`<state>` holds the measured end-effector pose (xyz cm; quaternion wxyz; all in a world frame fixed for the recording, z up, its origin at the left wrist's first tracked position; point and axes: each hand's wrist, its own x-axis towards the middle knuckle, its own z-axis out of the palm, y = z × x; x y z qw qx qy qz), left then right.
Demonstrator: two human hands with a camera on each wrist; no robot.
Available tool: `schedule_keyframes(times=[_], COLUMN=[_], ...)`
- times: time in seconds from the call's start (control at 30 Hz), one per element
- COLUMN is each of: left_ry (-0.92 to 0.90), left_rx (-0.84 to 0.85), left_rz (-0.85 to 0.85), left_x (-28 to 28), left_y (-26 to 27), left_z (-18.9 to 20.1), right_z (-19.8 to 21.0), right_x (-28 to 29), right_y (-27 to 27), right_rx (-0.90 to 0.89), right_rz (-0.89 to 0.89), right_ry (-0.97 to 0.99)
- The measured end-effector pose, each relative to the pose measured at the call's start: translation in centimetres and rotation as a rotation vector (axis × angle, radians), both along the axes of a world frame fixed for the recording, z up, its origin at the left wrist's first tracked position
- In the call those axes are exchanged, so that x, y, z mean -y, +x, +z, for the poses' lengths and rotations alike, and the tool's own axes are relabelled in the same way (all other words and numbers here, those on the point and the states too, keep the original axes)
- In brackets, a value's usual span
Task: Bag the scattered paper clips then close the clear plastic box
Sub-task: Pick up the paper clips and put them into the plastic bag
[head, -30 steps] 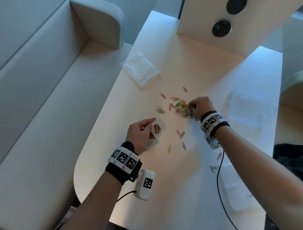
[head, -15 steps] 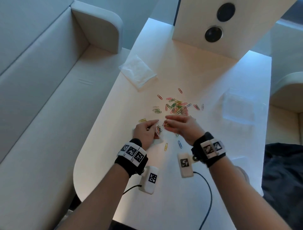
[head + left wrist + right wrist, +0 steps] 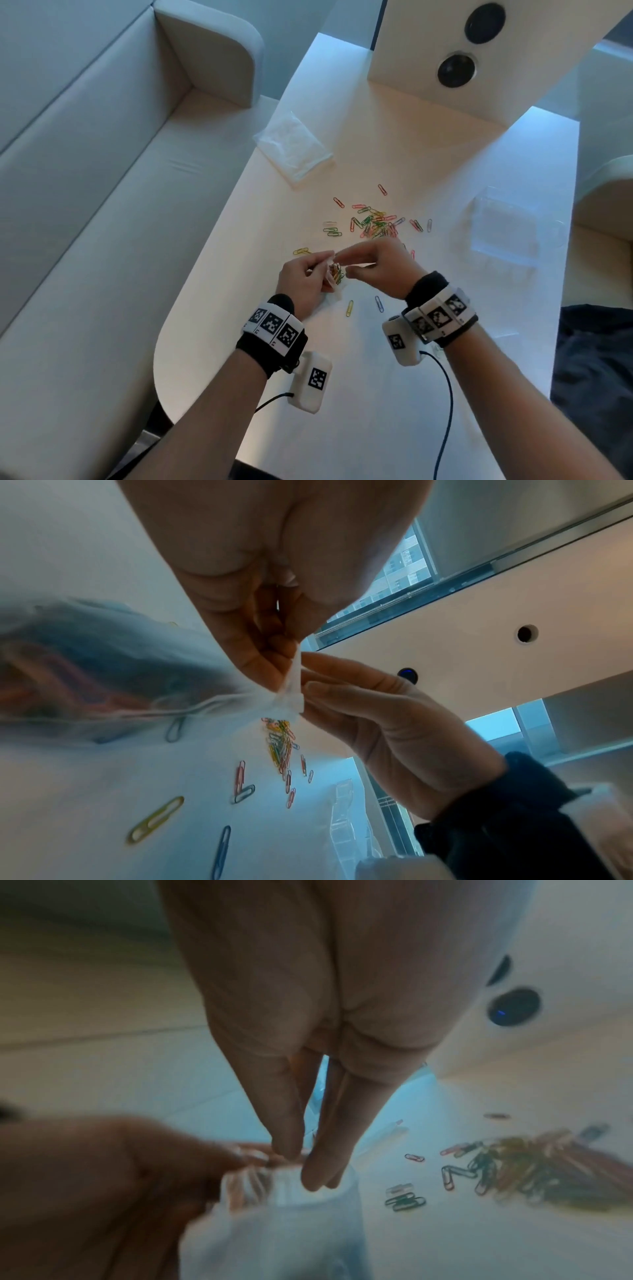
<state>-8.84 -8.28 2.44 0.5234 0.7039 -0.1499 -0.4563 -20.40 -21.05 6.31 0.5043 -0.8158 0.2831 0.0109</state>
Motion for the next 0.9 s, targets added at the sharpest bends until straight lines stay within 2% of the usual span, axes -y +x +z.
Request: schedule_keyframes(times=[0.07,0.1,0.13,0.2,0.27,0.33,0.4,0.53,0.6,0.7,0.77,0.83,0.9], left_ry=[-0.003,-0.007,-0.010,-0.013,-0.019,-0.021,-0.025,-0.015,-0.008,-0.011,0.003,0.016,0.022], left_rx=[-0.025,-0.040,-0.047,-0.041,-0.042,-0.038,-0.036,-0.047,-0.055,-0.076,-0.077,-0.070,-0.062], left_rz=[0.028,0.040,0.047,0.049,0.061,0.077,0.089,0.098,0.105,0.119,0.115,0.110,0.103], left_x=[-0.2,-0.3,-0.5,-0.8,-1.1,-1.2,-1.3,-1.5,-1.6,-1.8,-2.0,-2.0,-2.0], left_y=[0.3,0.5,0.7,1.2,1.8,2.2,2.5,2.3,2.0,1.4,1.1,0.9,0.7], left_z=[0.1,0.1,0.2,0.4,0.5,0.4,0.2,-0.1,-0.1,-0.2,-0.3,-0.4,-0.5], right_z=[-0.4,-1.0,-2.0,-4.3,-6.8,-8.9,-10.1,-10.4,-10.3,-9.9,-9.3,-8.5,-7.9], right_x=[1.5,2.5,3.7,6.4,8.6,9.5,9.3,7.7,7.1,6.7,6.7,6.9,7.0], right_y=[-0.4,-0.6,-0.9,-1.8,-2.7,-2.6,-1.5,1.3,2.1,2.2,1.7,0.9,-0.3], right_rx=[0.084,0.099,0.058,-0.179,-0.448,-0.553,-0.557,-0.558,-0.568,-0.464,-0.421,-0.373,-0.303], right_rz=[-0.129,-0.232,-0.343,-0.538,-0.612,-0.597,-0.517,-0.219,-0.131,-0.147,-0.152,-0.225,-0.387], right_ry=[0.163,0.108,-0.029,-0.305,-0.316,-0.264,-0.287,-0.414,-0.534,-0.696,-0.713,-0.620,-0.458])
